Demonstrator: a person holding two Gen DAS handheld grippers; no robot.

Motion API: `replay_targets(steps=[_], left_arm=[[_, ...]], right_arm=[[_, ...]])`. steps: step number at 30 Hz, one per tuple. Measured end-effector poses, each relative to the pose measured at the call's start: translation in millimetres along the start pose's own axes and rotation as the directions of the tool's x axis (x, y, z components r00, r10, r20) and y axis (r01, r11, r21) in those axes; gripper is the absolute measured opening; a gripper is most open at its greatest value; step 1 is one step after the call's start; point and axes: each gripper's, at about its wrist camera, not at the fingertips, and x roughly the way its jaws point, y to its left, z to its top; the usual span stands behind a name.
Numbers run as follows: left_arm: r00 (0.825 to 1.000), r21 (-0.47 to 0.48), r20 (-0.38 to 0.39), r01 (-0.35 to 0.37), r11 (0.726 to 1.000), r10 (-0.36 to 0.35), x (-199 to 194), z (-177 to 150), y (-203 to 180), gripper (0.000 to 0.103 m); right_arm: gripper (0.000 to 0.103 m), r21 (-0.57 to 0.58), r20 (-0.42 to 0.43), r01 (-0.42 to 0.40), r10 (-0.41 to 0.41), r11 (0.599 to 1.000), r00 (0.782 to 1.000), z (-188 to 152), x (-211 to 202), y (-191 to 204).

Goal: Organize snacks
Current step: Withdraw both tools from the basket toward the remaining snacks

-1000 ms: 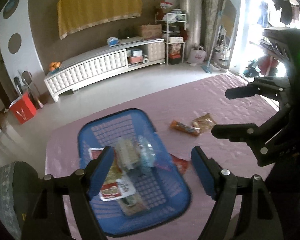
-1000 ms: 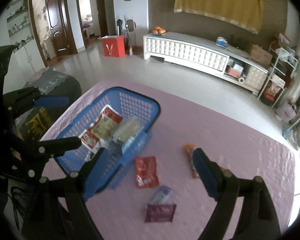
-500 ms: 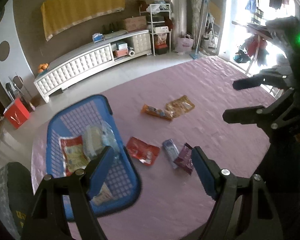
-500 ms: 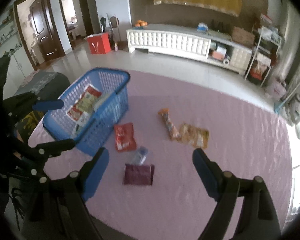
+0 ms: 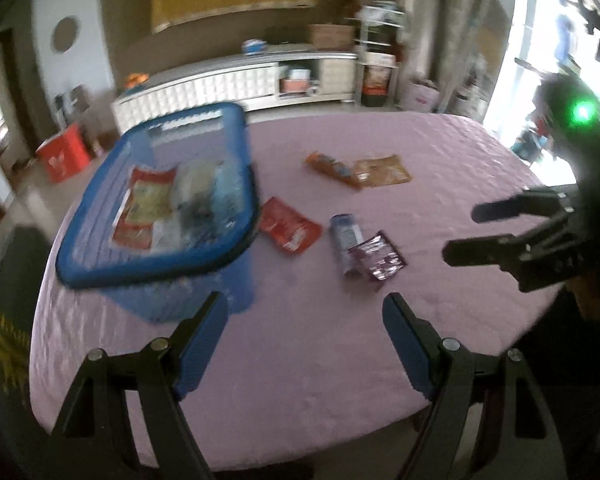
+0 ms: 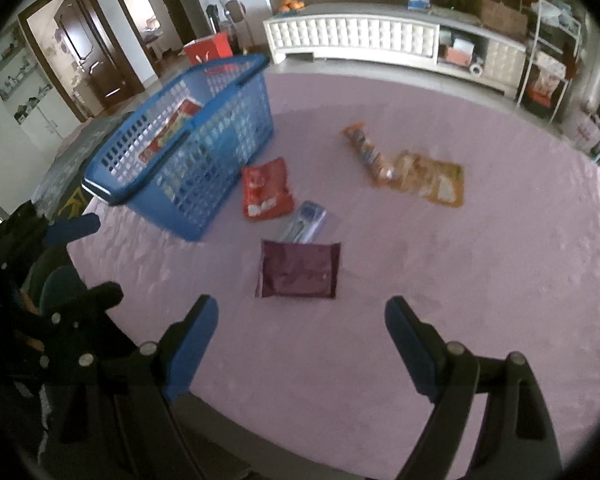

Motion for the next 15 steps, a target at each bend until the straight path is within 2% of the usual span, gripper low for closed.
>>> replay_targets(steps=[4, 9, 13, 15], left_arm=[[1.0, -0.066, -0.009, -0.02, 0.998, 0.02, 9, -15, 9, 0.078], [0.998, -0.052, -0.022, -0.057, 0.997, 0.056, 17, -32, 2, 0.078], [0.998, -0.109, -0.041, -0.061, 0.992, 0.057, 27, -34, 4, 0.078], [0.997, -0.096, -0.05, -0.067, 0.993, 0.062, 33, -34, 1, 0.078]], right_arm=[[0.088, 0.005, -0.046, -0.019, 0.02, 1.0, 0.999, -2, 24, 0], [0.088, -0.024, -0.087, -0.051, 0.049, 0.998, 0.995, -6, 50, 2], [0.088, 0.014, -0.135, -0.08, 0.081, 0.997, 0.987, -3, 70, -8], [0.088, 0.034, -0.152, -0.107, 0.111, 0.994, 0.982, -1, 78, -13]])
